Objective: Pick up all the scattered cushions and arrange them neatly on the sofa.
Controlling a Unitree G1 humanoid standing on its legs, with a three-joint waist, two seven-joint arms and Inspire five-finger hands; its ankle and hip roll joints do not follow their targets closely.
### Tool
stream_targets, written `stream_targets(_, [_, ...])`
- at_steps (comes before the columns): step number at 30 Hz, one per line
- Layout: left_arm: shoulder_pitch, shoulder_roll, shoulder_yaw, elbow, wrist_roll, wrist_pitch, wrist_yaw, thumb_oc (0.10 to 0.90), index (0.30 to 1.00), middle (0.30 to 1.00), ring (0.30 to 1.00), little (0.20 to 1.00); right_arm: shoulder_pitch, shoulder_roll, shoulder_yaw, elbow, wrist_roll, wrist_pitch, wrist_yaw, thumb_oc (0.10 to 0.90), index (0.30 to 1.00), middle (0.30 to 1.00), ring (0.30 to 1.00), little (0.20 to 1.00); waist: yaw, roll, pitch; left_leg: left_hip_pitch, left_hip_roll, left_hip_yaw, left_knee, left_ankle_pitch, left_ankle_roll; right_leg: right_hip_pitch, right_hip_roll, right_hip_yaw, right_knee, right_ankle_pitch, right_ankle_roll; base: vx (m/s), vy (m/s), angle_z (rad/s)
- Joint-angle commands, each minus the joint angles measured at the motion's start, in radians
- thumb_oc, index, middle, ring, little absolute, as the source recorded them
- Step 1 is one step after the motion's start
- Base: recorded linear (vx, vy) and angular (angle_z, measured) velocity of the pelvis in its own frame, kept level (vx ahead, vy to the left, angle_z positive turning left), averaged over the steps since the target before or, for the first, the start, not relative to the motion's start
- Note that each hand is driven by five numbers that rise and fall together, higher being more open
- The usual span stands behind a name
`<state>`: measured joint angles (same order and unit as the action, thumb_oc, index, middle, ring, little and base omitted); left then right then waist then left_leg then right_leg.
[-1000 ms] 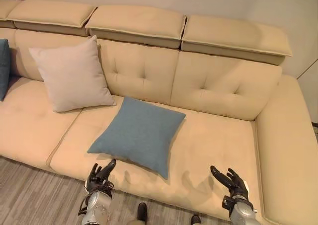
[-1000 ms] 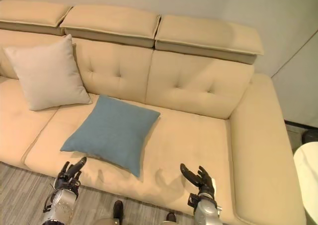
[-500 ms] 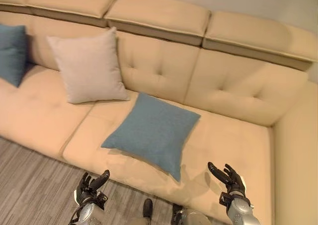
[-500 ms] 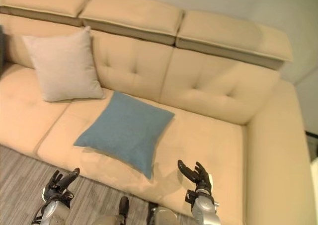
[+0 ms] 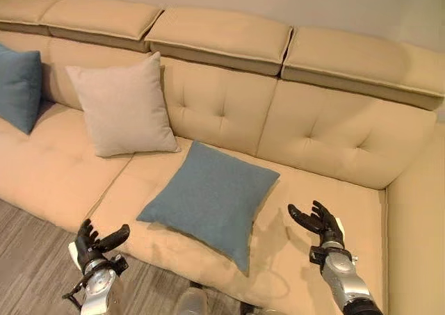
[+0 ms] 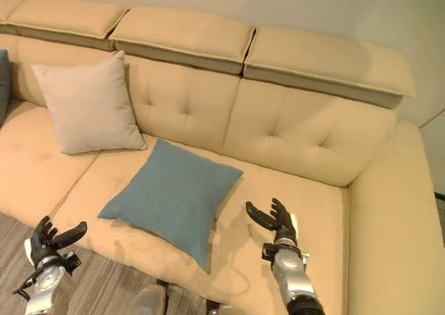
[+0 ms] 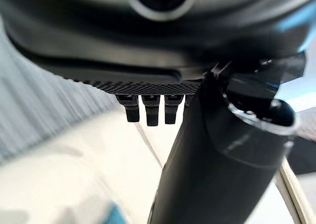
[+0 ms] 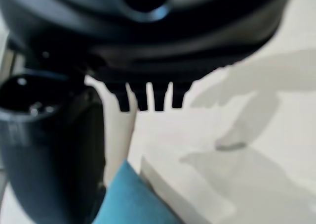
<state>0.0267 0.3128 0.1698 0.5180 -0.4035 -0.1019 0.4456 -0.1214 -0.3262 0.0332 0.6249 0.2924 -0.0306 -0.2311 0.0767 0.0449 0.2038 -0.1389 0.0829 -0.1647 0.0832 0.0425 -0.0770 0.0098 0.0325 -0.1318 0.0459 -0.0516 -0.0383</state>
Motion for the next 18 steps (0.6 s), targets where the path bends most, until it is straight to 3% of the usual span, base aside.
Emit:
stream_targets(1, [-0.101,0.126,-0.039,-0.031,0.058,-0.067,-0.013,0.800,0.900,0.900,0.900,0.900,-0.088,-0.010,0.023,-0.015,-0.006,-0.058,0.003,0.800,0.900,0.900,0.900,0.900,0.002,-0.046,-0.085,0.023,-0.044,0.031,-0.019,-0.074,0.016,0.036,-0.122,0.021,0.023,-0.065,0.110,0.10,0.134,-0.22])
stream_targets(7, [-0.268,0.127,-0.157,-0.016,0.040,-0.064,-0.025,0.800,0.900,0.900,0.900,0.900,-0.270,-0.023,0.074,-0.024,-0.035,-0.070,-0.066,0.800,0.900,0.900,0.900,0.900,-0.002,-0.027,-0.050,-0.035,-0.063,0.072,-0.036,-0.083,0.048,-0.064,-0.145,0.057,0.005,-0.031,0.129,-0.07,0.143,-0.23])
stream_targets(11, [-0.494,0.110,-0.290,0.106,0.029,-0.070,0.009,0.800,0.900,0.900,0.900,0.900,-0.560,-0.031,0.168,0.097,0.016,-0.078,-0.112,0.800,0.900,0.900,0.900,0.900,-0.008,-0.008,0.050,-0.177,-0.082,0.093,-0.036,-0.047,0.056,-0.215,-0.153,0.079,-0.008,0.043,0.131,-0.24,0.095,-0.11])
stream_targets(18, [-0.635,0.093,-0.398,0.272,0.036,-0.026,-0.036,0.800,0.900,0.900,0.900,0.900,-0.731,-0.021,0.322,0.181,0.036,-0.026,-0.068,0.800,0.900,0.900,0.900,0.900,-0.007,-0.008,0.104,-0.218,-0.085,0.109,-0.066,-0.007,0.049,-0.265,-0.147,0.101,-0.044,0.084,0.133,-0.04,0.026,-0.17])
